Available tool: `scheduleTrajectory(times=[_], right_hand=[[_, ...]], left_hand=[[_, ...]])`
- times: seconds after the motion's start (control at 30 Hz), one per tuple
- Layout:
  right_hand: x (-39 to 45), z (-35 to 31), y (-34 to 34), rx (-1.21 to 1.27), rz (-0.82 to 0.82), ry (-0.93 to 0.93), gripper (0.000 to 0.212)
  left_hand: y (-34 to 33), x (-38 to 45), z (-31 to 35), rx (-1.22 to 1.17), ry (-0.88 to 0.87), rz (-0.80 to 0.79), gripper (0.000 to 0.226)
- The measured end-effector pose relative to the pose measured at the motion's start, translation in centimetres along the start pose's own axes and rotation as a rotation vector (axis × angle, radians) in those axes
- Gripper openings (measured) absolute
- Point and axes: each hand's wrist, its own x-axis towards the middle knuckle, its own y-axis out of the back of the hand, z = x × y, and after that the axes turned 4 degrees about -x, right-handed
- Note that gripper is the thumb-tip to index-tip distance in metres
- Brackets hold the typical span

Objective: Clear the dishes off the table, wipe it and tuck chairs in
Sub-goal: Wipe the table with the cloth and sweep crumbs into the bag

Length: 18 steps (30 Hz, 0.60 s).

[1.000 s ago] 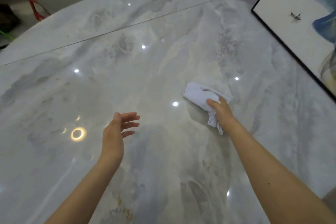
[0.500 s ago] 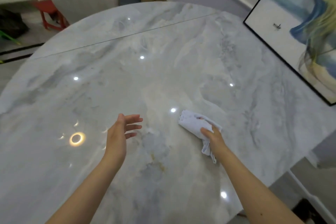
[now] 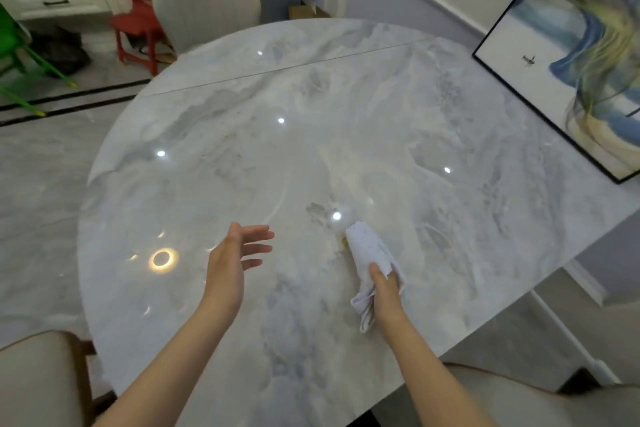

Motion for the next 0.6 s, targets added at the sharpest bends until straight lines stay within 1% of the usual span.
scheduleTrajectory(times=[0.1, 0.2, 0.23, 0.33, 0.37, 0.4, 0.43, 0.47, 0.5, 0.6], right_hand=[[-1.0, 0.0, -2.0, 0.119, 0.097, -0.021, 0.071], [-1.6, 0.1, -3.2, 0.133, 0.081, -0.08, 0.071], [-1.8, 0.5, -3.5, 0.12, 0.074, -0.1, 0.07], [-2.2, 0.7, -3.8, 0.134, 0.058, -0.177, 0.051], [-2.3, 0.2, -3.6, 0.138, 0.051, -0.199, 0.049], [-2.7, -0.3, -3.1, 0.14, 0.007, -0.233, 0.056], [-2.8, -0.8, -2.5, 0.161, -0.008, -0.254, 0.066], [-2.6, -1.0, -1.8, 0.186, -0.005, -0.252, 0.07], [-2.5, -1.6, -1.0, 0.227, 0.021, -0.225, 0.066], [-2.1, -3.8, 1.3, 0.383, 0.063, -0.169, 0.037]], left_hand=[[1.8, -0.7, 0.7, -0.011, -0.021, 0.026, 0.049], [3.5, -1.0, 1.1, -0.02, -0.034, 0.073, 0.048], [4.2, -1.1, 1.0, -0.025, -0.032, 0.087, 0.048], [5.5, -1.3, 0.8, -0.033, -0.03, 0.115, 0.049], [5.7, -1.4, 0.7, -0.034, -0.027, 0.12, 0.049], [5.8, -1.5, 0.6, -0.036, -0.02, 0.125, 0.049], [5.8, -1.5, 0.6, -0.036, -0.01, 0.123, 0.049], [5.6, -1.5, 0.6, -0.033, 0.001, 0.115, 0.049], [5.3, -1.5, 0.7, -0.028, 0.012, 0.103, 0.049], [3.7, -1.3, 1.4, -0.016, 0.025, 0.077, 0.049]])
